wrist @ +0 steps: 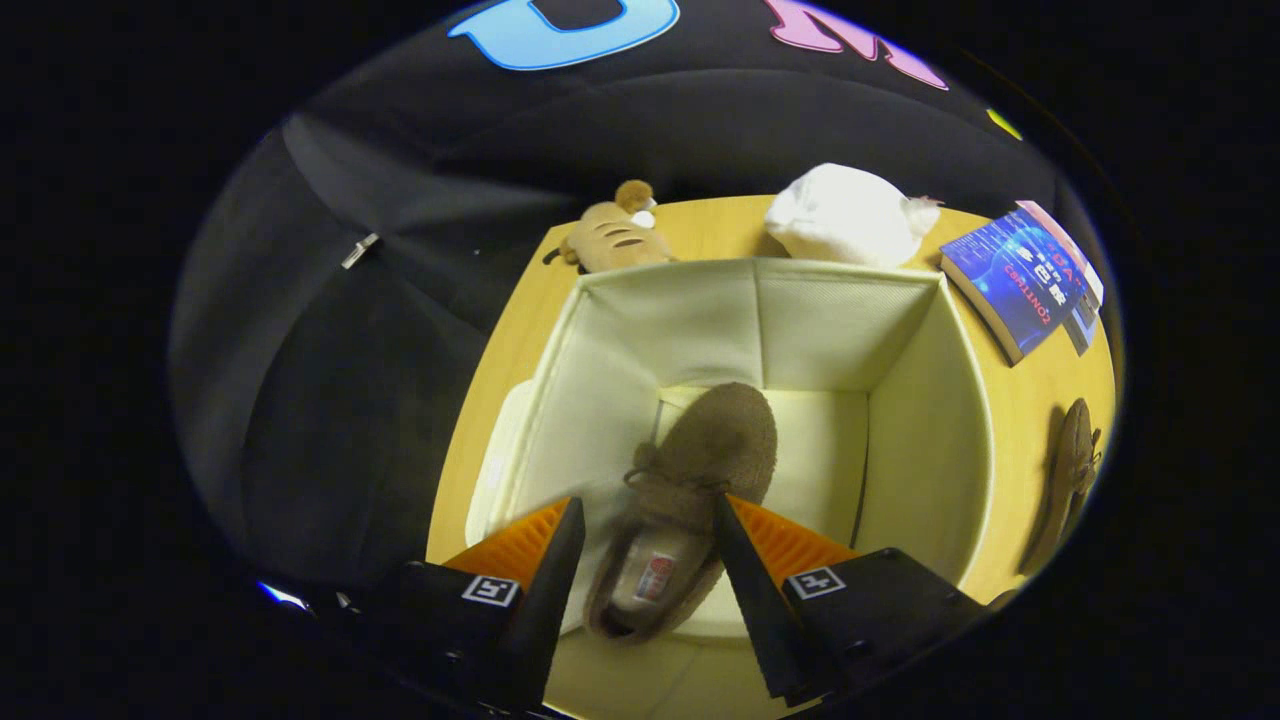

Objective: Open the storage box then place both shoes into the box .Put the left shoe in first, then the right shoe, with the right side of both shoes facing outward in a uniform manner.

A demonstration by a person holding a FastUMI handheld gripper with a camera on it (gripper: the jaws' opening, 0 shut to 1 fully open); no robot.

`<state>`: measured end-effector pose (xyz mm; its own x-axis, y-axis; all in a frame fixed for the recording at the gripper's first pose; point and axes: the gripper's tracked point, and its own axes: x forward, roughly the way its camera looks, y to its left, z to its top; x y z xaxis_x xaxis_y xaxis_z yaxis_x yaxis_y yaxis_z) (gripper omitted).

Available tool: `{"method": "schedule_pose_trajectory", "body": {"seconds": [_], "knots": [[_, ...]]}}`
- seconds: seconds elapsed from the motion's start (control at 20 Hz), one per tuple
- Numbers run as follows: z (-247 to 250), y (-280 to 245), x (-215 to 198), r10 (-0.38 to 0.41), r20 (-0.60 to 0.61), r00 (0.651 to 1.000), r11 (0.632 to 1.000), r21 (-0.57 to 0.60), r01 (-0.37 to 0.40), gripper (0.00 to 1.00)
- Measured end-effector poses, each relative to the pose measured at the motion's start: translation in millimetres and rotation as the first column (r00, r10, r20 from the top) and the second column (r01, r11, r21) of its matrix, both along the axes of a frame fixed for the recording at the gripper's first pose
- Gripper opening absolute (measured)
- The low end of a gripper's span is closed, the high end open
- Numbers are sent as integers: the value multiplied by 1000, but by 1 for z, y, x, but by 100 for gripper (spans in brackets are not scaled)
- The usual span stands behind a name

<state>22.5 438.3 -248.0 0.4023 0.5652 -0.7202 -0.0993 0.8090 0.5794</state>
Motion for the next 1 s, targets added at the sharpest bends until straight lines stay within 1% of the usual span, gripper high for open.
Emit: {"method": "schedule_pose_trajectory", "body": {"seconds": [0.1,0.2,0.35,0.4,0.45,0.55,0.65,0.75,0.9,1.0], "knots": [[27,-13,2,2,87,996,999,39,-6,82],[59,-42,1,6,194,981,999,52,-16,82],[97,-116,1,-8,349,937,1000,15,3,81],[100,-146,1,-4,380,925,1000,-14,10,81],[93,-176,-4,5,395,919,999,-50,16,81],[73,-232,-15,16,391,920,992,-121,34,81],[47,-284,-26,15,372,928,980,-188,59,81],[19,-330,-46,10,329,944,966,-246,76,81],[-33,-393,-77,5,260,966,931,-353,90,81],[-67,-422,-96,-9,209,978,906,-411,97,81]]}}
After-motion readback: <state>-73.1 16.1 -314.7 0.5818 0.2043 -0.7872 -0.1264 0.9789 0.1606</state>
